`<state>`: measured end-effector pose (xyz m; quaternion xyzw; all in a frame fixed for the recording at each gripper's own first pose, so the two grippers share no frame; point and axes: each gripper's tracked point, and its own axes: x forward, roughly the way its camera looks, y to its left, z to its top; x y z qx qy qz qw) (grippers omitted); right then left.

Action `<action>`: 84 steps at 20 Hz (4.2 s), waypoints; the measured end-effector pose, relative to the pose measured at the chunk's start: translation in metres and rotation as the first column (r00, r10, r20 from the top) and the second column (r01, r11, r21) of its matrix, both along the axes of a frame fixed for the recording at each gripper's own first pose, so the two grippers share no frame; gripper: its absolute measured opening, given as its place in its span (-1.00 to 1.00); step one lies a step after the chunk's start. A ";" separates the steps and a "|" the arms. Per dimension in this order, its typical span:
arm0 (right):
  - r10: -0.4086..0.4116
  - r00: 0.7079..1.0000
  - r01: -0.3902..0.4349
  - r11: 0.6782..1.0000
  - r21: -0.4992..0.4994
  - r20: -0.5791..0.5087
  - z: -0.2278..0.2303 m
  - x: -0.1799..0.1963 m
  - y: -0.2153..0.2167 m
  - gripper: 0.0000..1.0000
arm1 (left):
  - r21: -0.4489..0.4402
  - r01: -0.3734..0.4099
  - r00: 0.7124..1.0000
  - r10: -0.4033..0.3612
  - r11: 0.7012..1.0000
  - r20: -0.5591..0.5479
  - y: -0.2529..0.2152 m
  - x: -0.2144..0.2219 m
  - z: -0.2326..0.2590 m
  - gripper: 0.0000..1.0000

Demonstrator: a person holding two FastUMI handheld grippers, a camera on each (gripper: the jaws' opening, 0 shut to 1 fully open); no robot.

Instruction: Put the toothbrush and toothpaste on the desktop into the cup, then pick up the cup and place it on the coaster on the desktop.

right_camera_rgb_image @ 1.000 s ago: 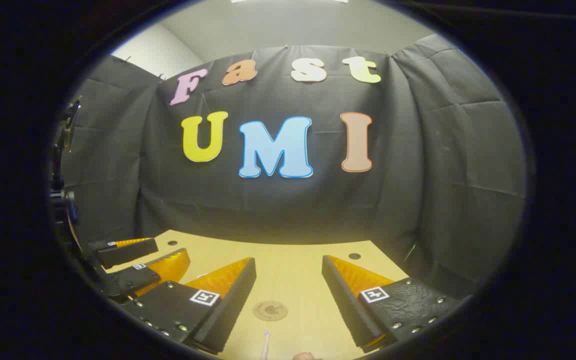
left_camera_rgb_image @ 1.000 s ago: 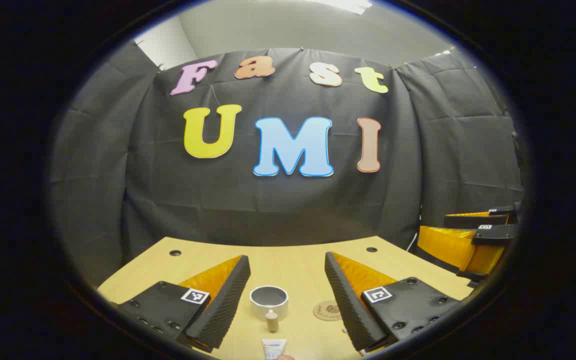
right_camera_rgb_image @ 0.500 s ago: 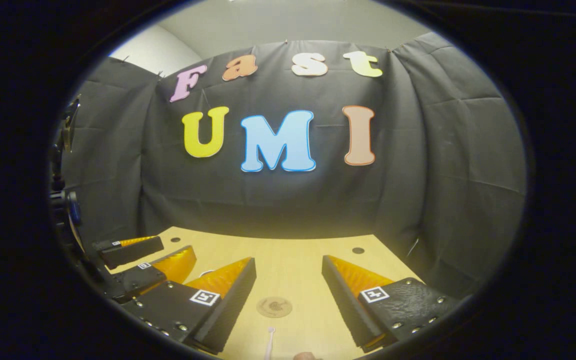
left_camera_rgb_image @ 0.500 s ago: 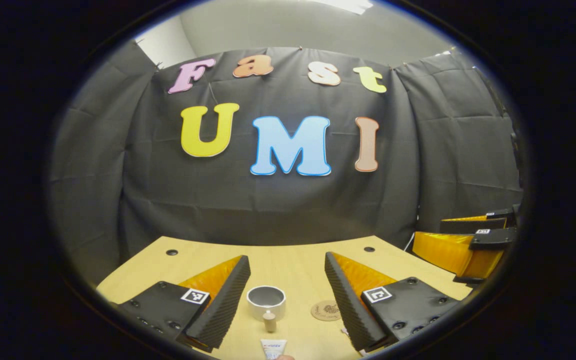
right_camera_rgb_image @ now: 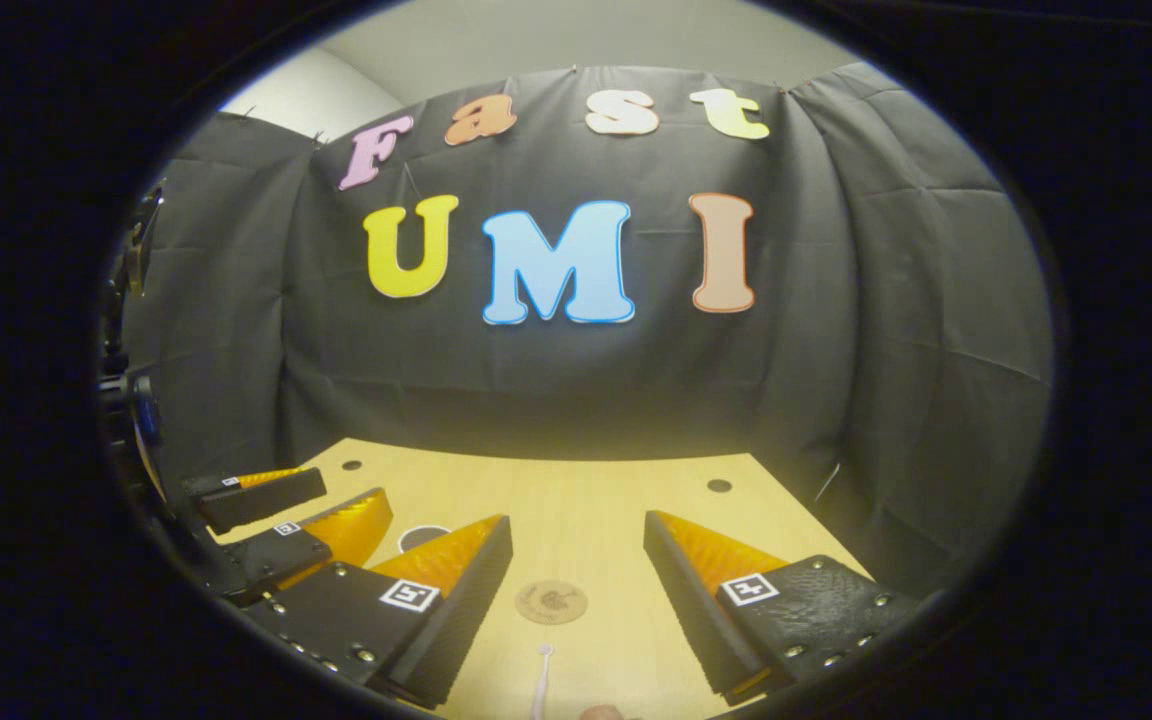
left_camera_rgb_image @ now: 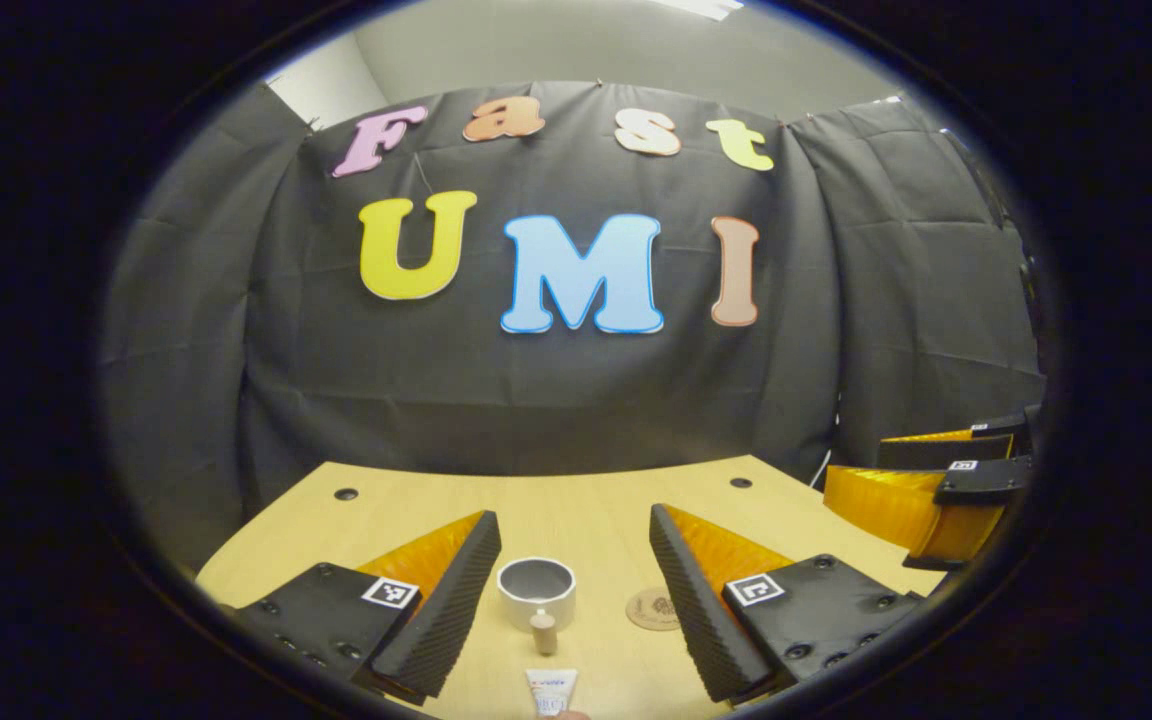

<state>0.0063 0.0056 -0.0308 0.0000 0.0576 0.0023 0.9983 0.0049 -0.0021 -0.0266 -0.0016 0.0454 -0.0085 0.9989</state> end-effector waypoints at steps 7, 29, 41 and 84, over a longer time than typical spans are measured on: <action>0.007 0.995 -0.006 1.000 0.006 -0.104 -0.028 0.007 0.002 0.74 | -0.168 -0.031 0.974 -0.008 0.985 -0.226 0.009 0.000 -0.062 0.87; 0.122 0.800 -0.111 0.992 0.055 -0.588 -0.160 -0.003 0.037 0.75 | -0.118 -0.149 0.694 0.019 0.982 -0.720 0.036 -0.032 -0.201 0.89; 0.136 0.571 -0.102 0.990 0.094 -0.810 -0.237 -0.030 0.045 0.77 | -0.042 -0.130 0.470 0.024 0.991 -0.882 0.044 -0.063 -0.268 0.90; 0.211 0.574 -0.138 0.977 0.161 -0.791 -0.237 -0.040 0.044 -0.90 | -0.019 -0.146 0.539 0.063 0.989 -0.840 0.069 -0.065 -0.264 -0.58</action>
